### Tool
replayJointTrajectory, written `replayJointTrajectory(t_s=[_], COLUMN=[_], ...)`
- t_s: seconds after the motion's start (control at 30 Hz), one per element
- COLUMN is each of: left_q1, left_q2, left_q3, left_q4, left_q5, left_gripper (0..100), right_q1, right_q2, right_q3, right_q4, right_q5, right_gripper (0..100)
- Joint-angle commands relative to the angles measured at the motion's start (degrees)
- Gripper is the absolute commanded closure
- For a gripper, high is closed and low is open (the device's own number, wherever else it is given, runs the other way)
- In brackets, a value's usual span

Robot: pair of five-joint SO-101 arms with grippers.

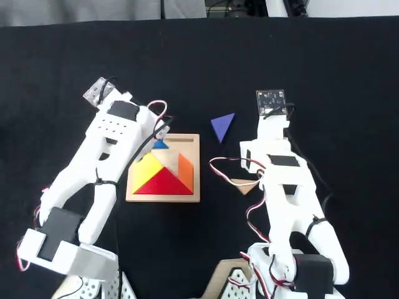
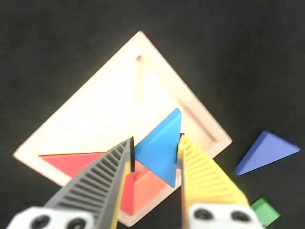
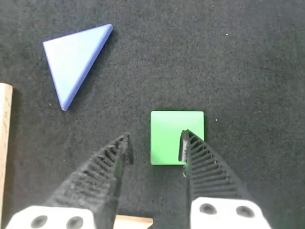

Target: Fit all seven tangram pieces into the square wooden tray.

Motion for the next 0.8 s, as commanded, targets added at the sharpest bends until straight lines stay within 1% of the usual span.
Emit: replayJointTrajectory(t_s=[0.0, 0.13, 0.23, 0.43, 0.77], left_q1=[0.22, -0.31, -0.22, -0.31, -0.31], left_q2=[2.64, 8.62, 11.08, 10.99, 11.52], left_q3=[-2.51, -3.12, -3.65, -4.09, -7.08], left_q4=[-3.87, -4.48, -4.13, -4.57, -4.48], left_q5=[6.15, 12.75, 15.21, 19.78, 19.96], left_gripper=[87, 87, 87, 87, 87], right_q1=[-0.79, -0.79, -0.79, -0.79, -0.79], right_q2=[-2.33, -2.33, -2.42, -2.42, -2.42], right_q3=[-0.13, -0.13, -0.13, -0.13, -0.13], right_q4=[-0.79, -0.79, -0.79, -0.7, -0.7], right_q5=[0.0, 0.0, 0.0, 0.0, 0.0], right_gripper=[83.2, 83.2, 83.2, 83.2, 83.2])
